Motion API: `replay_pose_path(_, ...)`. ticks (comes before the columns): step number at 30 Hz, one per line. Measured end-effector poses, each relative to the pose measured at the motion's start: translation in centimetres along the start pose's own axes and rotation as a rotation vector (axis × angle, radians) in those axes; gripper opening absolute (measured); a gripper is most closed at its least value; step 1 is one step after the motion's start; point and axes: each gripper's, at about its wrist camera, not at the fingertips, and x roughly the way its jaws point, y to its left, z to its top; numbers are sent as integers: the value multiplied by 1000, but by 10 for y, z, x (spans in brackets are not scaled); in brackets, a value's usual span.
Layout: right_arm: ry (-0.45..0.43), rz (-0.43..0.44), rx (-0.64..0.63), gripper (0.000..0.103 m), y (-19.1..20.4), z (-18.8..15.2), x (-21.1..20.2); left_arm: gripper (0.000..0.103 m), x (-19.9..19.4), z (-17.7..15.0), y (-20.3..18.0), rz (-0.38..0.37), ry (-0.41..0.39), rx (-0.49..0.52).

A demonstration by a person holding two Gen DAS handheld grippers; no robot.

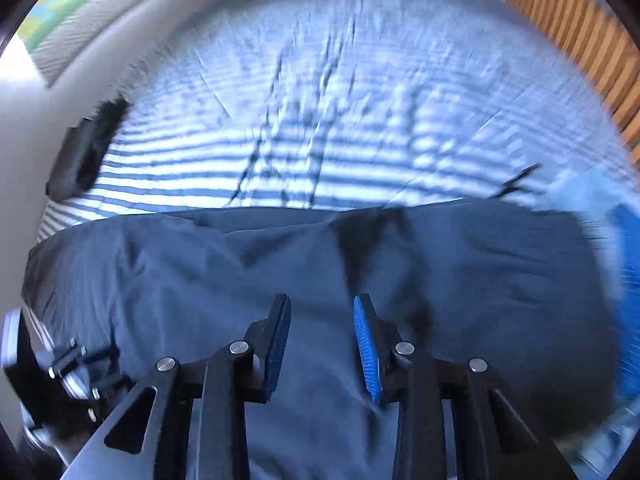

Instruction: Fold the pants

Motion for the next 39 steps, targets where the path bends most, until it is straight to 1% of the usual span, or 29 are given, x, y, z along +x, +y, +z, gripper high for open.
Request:
replay_pose_path(1,13,-7,-5,29,1,6,12,46,1,0,1,-6,-1,-2)
replay_pose_path(2,-3,-54,-18,27,0,13,22,46,2,0,2,-14,-4,-5)
replay_pose_path(3,-40,-114,-4,24,-8,23,27,46,3,0,2,-19,-4,-4)
replay_pose_path(4,-67,-139,50,24,-18,30,27,46,1,-2,3,-20,-4,2)
replay_pose_path(5,-93,-110,125,24,-33,37,22,46,0,-3,3,-21,-3,5)
replay_pose_path(6,-113,-76,172,24,-43,40,16,46,0,-3,4,-25,-4,4)
replay_pose_path(7,-137,-72,185,26,-44,39,8,46,0,-3,4,-29,-4,3)
replay_pose_path(8,-153,-66,160,29,-40,37,1,47,0,-2,6,-38,-4,-2)
replay_pose_path(10,-143,-21,92,30,-22,26,-7,47,-3,-1,9,-61,-8,-29)
replay_pose_path(12,-139,-15,30,30,2,10,-9,47,-9,0,15,-85,-15,-66)
replay_pose_path(13,-125,-25,-5,30,12,1,-6,47,-13,0,19,-78,-30,-80)
replay_pose_path(15,-109,-62,-71,30,34,-17,5,47,-24,2,24,-47,-61,-89)
replay_pose_path(16,-102,-83,-115,30,45,-24,11,48,-32,2,33,-25,-81,-103)
replay_pose_path(17,-97,-120,-170,30,55,-33,15,48,-37,0,39,-9,-91,-119)
replay_pose_path(18,-88,-174,-217,31,64,-43,19,48,-42,1,49,11,-102,-141)
replay_pose_path(20,-76,-264,-269,31,73,-49,34,48,-54,-4,78,79,-126,-189)
replay_pose_path(21,-100,-287,-272,36,74,-52,34,49,-61,-9,96,140,-133,-210)
replay_pose_path(22,-103,-314,-264,42,73,-53,33,49,-66,-13,111,181,-134,-235)
replay_pose_path(24,-91,-318,-245,46,62,-56,25,49,-81,-29,148,229,-142,-333)
replay_pose_path(25,-76,-312,-233,46,59,-55,24,49,-97,-43,174,245,-162,-416)
replay_pose_path(26,-64,-308,-218,46,57,-55,22,49,-108,-53,190,250,-182,-467)
replay_pose_path(28,-56,-280,-186,46,57,-55,15,51,-141,-82,224,266,-244,-591)
replay_pose_path(30,-68,-238,-178,46,65,-56,4,58,-173,-112,258,317,-301,-707)
replay_pose_path(33,-86,-197,-186,46,89,-60,-9,60,-205,-145,300,356,-351,-841)
replay_pose_path(34,-86,-181,-187,46,100,-58,-7,62,-214,-156,317,360,-367,-889)
replay_pose_path(36,-84,-138,-197,46,123,-57,-7,71,-224,-173,345,357,-385,-969)
replay_pose_path(37,-83,-125,-203,46,134,-60,-8,72,-228,-179,358,339,-393,-1009)
replay_pose_path(39,-80,-100,-220,46,160,-64,-6,73,-227,-184,373,296,-403,-1046)
